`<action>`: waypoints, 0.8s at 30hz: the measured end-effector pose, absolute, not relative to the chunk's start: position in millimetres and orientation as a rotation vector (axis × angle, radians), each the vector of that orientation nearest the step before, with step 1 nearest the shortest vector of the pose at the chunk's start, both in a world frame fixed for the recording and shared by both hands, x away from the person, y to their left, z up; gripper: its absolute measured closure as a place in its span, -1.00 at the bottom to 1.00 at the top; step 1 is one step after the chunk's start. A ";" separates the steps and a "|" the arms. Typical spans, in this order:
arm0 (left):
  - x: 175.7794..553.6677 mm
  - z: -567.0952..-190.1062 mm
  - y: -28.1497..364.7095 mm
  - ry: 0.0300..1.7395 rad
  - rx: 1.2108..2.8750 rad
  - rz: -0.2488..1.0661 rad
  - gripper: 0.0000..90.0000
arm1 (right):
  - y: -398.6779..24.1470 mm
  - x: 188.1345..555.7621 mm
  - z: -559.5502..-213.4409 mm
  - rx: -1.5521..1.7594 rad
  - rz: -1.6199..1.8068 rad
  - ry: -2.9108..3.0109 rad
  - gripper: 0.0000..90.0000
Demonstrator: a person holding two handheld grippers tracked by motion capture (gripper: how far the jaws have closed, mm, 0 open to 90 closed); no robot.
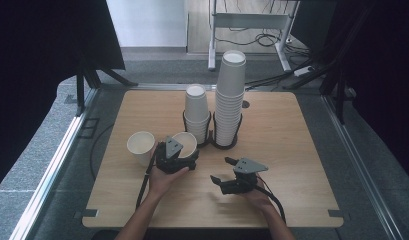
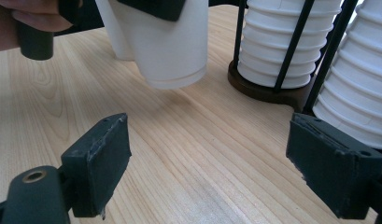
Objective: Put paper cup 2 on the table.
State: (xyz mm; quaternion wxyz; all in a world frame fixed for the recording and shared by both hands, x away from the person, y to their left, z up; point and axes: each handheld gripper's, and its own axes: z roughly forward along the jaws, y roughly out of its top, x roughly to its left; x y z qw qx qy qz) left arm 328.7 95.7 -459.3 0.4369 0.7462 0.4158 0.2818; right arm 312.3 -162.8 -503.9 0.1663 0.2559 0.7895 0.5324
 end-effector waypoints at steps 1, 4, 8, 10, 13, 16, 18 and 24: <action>329.4 -460.2 95.0 1.039 1.862 0.711 -0.77 | -162.7 312.3 -504.0 0.728 1.515 2.249 -0.69; 332.0 -464.1 91.9 1.062 1.886 0.767 -0.77 | -162.4 312.2 -504.3 0.727 1.513 2.254 -0.69; 336.1 -467.8 90.9 1.089 1.901 0.783 -0.77 | -161.3 311.9 -505.1 0.722 1.510 2.259 -0.69; 338.2 -468.8 91.7 1.098 1.901 0.778 -0.77 | -161.2 312.1 -505.4 0.721 1.504 2.264 -0.69; 342.1 -471.4 93.0 1.113 1.908 0.767 -0.78 | -161.3 312.1 -505.4 0.721 1.500 2.264 -0.69; 344.4 -473.5 92.9 1.129 1.919 0.758 -0.78 | -161.9 312.5 -505.2 0.726 1.505 2.257 -0.69; 345.7 -475.3 92.4 1.140 1.927 0.749 -0.79 | -162.9 312.9 -505.0 0.727 1.511 2.254 -0.69; 347.7 -478.4 91.8 1.159 1.933 0.731 -0.80 | -164.8 312.7 -503.6 0.724 1.521 2.243 -0.68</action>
